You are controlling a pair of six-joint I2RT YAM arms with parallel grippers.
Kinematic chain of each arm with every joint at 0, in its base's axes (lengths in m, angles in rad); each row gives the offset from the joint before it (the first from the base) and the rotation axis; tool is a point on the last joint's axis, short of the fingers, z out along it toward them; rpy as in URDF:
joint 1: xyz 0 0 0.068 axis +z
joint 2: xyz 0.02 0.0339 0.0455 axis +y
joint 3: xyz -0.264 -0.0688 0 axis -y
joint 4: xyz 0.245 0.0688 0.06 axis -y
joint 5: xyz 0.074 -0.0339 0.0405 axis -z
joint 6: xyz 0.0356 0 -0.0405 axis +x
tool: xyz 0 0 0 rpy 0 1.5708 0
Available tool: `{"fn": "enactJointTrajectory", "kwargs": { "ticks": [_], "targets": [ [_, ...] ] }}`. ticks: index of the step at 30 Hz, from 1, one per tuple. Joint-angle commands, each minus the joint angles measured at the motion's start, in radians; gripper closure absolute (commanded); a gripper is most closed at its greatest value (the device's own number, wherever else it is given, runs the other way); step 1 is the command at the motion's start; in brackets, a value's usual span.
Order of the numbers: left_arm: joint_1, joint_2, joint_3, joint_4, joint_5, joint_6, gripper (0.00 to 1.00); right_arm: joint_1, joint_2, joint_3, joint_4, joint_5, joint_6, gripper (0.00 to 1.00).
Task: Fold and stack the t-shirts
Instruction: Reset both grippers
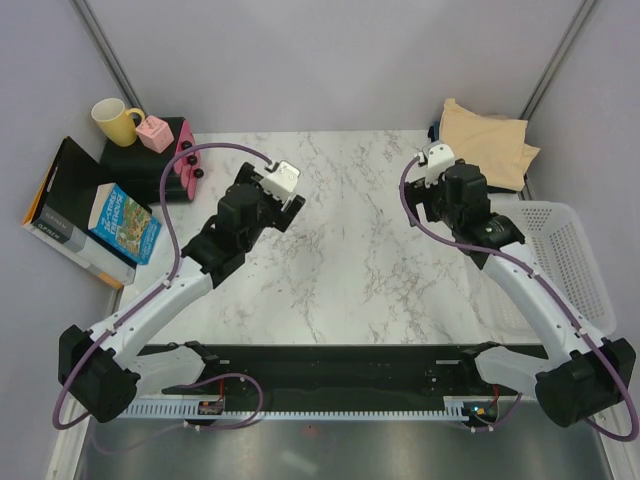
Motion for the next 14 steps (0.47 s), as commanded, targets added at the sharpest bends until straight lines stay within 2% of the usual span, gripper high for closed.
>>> {"fn": "enactJointTrajectory", "kwargs": {
  "ticks": [1, 9, 14],
  "targets": [
    [0.022, -0.020, -0.032, -0.014, -0.020, -0.084, 0.01, 0.025, -0.014, -0.032, 0.134, 0.129, -0.044, 0.02],
    [0.035, 0.029, -0.003, 0.040, -0.037, -0.093, 0.01, 0.053, 0.058, 0.028, 0.164, 0.160, 0.007, 0.02],
    [0.035, 0.046, 0.005, 0.058, -0.059, -0.067, 0.01, 0.105, 0.103, 0.057, 0.189, 0.221, -0.067, 0.02]
  ]
}}
